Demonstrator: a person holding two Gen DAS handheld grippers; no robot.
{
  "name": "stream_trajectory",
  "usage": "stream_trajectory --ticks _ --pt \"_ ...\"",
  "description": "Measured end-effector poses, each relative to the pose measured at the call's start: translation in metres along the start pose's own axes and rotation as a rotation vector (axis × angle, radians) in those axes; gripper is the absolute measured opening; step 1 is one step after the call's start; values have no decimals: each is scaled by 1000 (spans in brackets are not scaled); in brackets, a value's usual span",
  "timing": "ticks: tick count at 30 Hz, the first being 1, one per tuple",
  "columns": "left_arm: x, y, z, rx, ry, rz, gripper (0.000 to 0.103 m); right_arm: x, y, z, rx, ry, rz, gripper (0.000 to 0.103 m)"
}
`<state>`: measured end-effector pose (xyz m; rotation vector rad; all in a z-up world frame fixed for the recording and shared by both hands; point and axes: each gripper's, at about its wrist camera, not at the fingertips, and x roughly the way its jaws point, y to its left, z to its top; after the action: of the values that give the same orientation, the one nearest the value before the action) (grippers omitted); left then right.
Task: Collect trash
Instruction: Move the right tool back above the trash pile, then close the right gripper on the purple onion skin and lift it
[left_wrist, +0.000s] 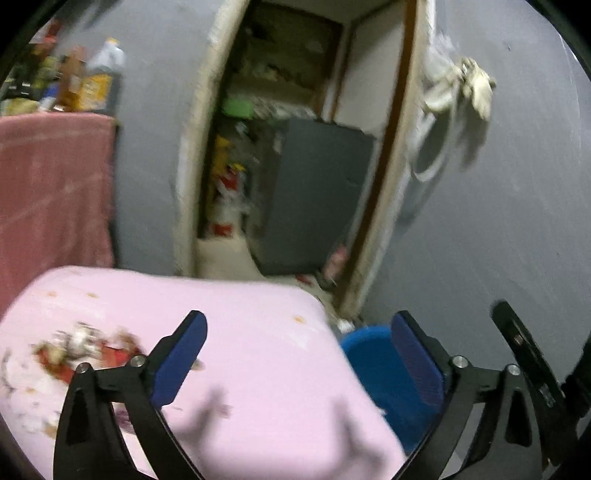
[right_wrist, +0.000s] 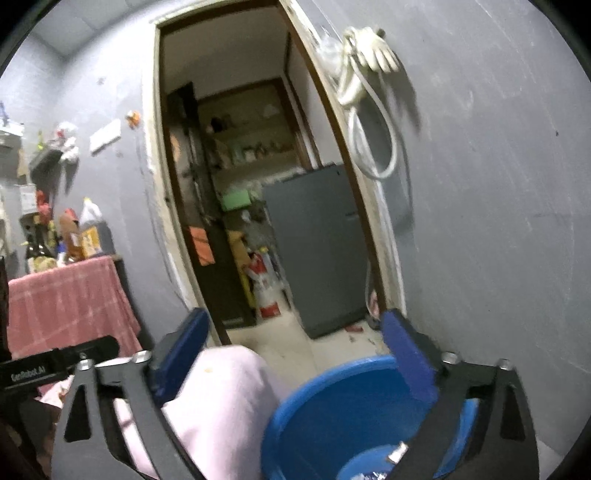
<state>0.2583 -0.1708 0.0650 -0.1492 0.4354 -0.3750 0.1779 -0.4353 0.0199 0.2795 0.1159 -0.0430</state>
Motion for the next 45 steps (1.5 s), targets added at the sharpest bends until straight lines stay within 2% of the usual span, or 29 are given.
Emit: stream_trajectory --ticks 7,13,18,23,30,37,42,43,45 --pt "-44 43 10 -19 -123 112 101 -6 40 4 -58 -69 88 103" --pt "-79 77 11 3 -191 212 101 -11 81 5 -92 -116 178 103" --pt "-103 108 3 8 -211 282 101 -8 114 1 -128 -98 258 103" --pt "-114 137 -7 3 -194 334 101 -5 139 -11 -170 -51 314 103" --pt "-109 168 -25 -35 -109 373 101 15 164 -29 -198 107 363 103" --pt "-88 189 -37 -70 17 392 101 54 185 -60 -256 423 385 103" --pt "-71 206 -43 -132 120 399 101 71 201 -79 -313 565 415 103" --pt "-68 209 -44 -148 143 398 101 73 204 -82 -324 588 430 102" --pt "-63 215 -46 -178 182 392 101 77 212 -88 -352 630 455 94"
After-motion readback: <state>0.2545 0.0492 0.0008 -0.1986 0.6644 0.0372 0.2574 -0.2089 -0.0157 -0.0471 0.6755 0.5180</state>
